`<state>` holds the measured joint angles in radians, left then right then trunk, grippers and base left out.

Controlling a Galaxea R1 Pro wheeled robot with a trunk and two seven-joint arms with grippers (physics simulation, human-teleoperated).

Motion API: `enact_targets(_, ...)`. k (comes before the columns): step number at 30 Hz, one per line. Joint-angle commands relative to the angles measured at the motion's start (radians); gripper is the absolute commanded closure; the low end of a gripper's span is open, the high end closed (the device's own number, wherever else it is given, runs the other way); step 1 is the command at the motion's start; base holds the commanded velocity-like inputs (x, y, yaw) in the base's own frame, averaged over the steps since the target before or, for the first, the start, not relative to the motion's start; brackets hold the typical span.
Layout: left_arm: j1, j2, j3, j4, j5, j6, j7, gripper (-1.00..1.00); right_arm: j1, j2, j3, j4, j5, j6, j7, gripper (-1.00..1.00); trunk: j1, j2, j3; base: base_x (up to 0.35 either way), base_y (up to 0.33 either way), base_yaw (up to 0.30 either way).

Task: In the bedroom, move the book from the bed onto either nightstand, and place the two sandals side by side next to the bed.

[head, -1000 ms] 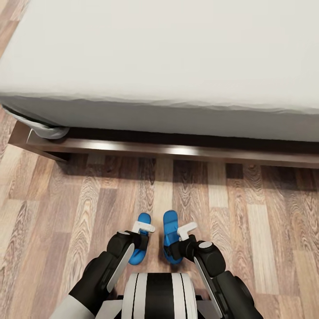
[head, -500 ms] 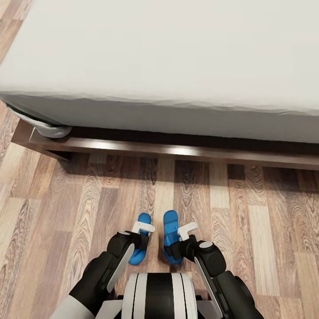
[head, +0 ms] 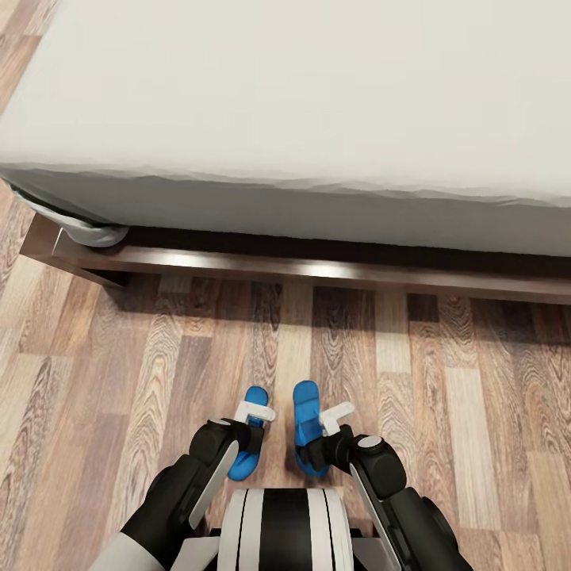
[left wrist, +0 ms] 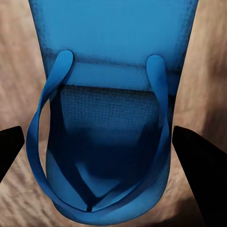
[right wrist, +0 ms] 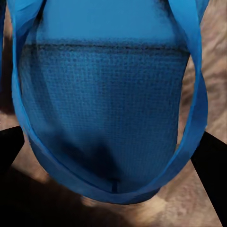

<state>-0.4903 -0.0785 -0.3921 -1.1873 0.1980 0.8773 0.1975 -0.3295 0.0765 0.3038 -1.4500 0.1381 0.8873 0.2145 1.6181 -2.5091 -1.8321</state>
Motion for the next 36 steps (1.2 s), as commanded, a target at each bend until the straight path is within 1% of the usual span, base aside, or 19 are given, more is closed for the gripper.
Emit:
enact_targets(1,0.0,0.0,-0.001,-0.001,0.011,0.003,0.01,1.0,0.0,0.0,0.0,-0.001,0.011,0.004,0.008,1.0,0.0,0.0,0.0,0.0,0.0,0.0)
enact_targets(22,0.0,0.0,-0.001,-0.001,0.011,0.003,0.01,1.0,0.0,0.0,0.0,-0.001,0.011,0.004,0.008,1.0,0.0,0.0,0.0,0.0,0.0,0.0)
enact_targets(27,0.001,-0.004,-0.001,0.013,0.013,0.006,0.011,1.0,0.0,0.005,-0.009,0.004,0.006,0.013,0.007,1.0,0.0,0.0,0.0,0.0,0.0,0.0)
enact_targets(36,0.001,-0.006,-0.001,0.018,0.013,0.008,0.01,1.0,0.0,0.008,-0.012,0.006,0.005,0.017,0.005,1.0,0.0,0.0,0.0,0.0,0.0,0.0)
